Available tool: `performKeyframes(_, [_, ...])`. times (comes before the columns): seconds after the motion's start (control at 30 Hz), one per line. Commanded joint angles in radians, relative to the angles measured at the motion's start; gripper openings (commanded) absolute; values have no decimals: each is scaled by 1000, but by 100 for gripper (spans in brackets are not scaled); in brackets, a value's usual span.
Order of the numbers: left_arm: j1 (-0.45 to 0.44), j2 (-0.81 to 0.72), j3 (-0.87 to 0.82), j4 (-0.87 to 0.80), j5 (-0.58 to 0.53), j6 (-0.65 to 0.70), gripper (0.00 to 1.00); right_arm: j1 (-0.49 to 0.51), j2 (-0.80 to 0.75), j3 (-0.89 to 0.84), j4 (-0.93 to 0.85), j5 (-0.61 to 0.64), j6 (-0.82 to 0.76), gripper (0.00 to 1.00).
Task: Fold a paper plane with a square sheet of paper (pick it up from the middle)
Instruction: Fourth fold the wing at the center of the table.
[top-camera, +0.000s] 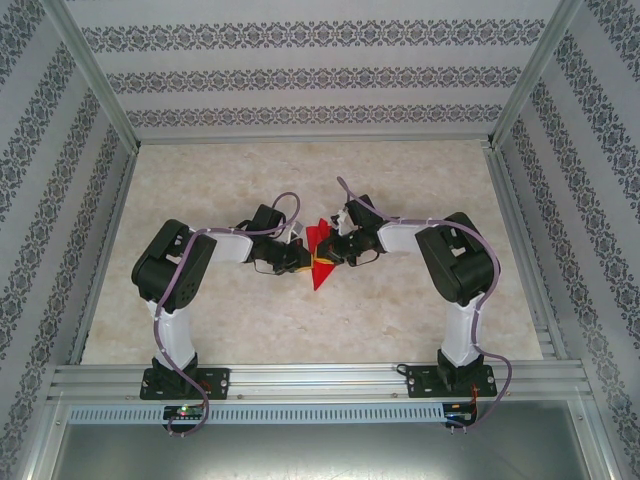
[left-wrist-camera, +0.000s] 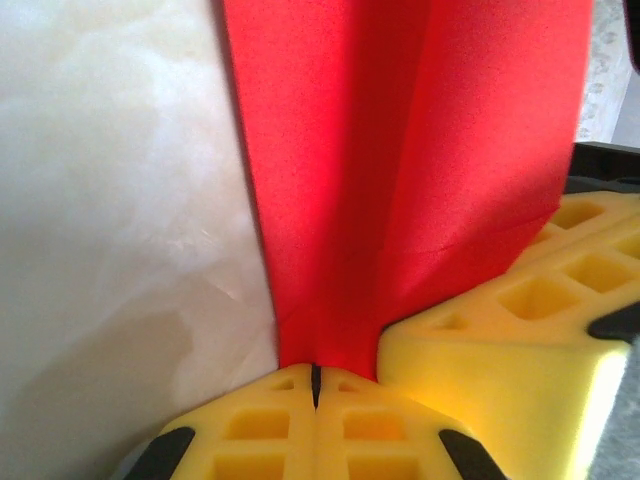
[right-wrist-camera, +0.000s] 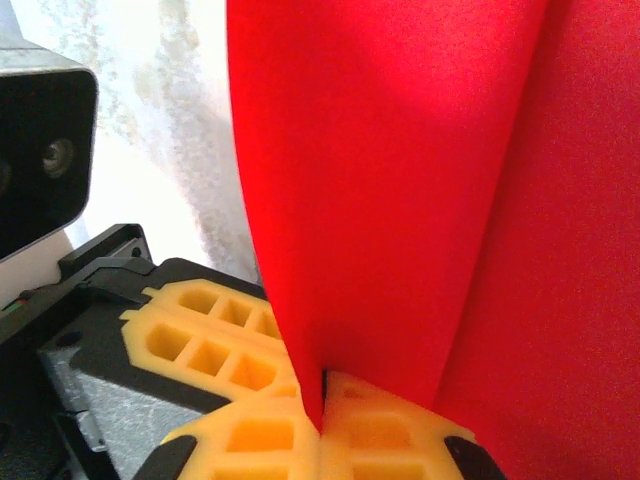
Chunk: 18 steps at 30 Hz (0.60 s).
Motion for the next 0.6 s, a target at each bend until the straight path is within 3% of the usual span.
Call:
performKeyframes(0.0, [21,-39,-8,44,30,-13,0,22,26,27,-49,11,-58,0])
performKeyframes(0.2, [28,-60,5,42,20,-26,0,32,26,49,-113,32,-107,0])
performKeyframes(0.33, [39,-89,38,-48,-47,16,0,34,22,55,-135,49,-124,0])
performKeyframes(0.43, [43,-74,54,-60,-65,14,6,36,17,56,-143,52,-135,0])
performKeyframes(0.57, [43,-37,55,-46,-61,4,0,40,19,61,-144,52,-145,0])
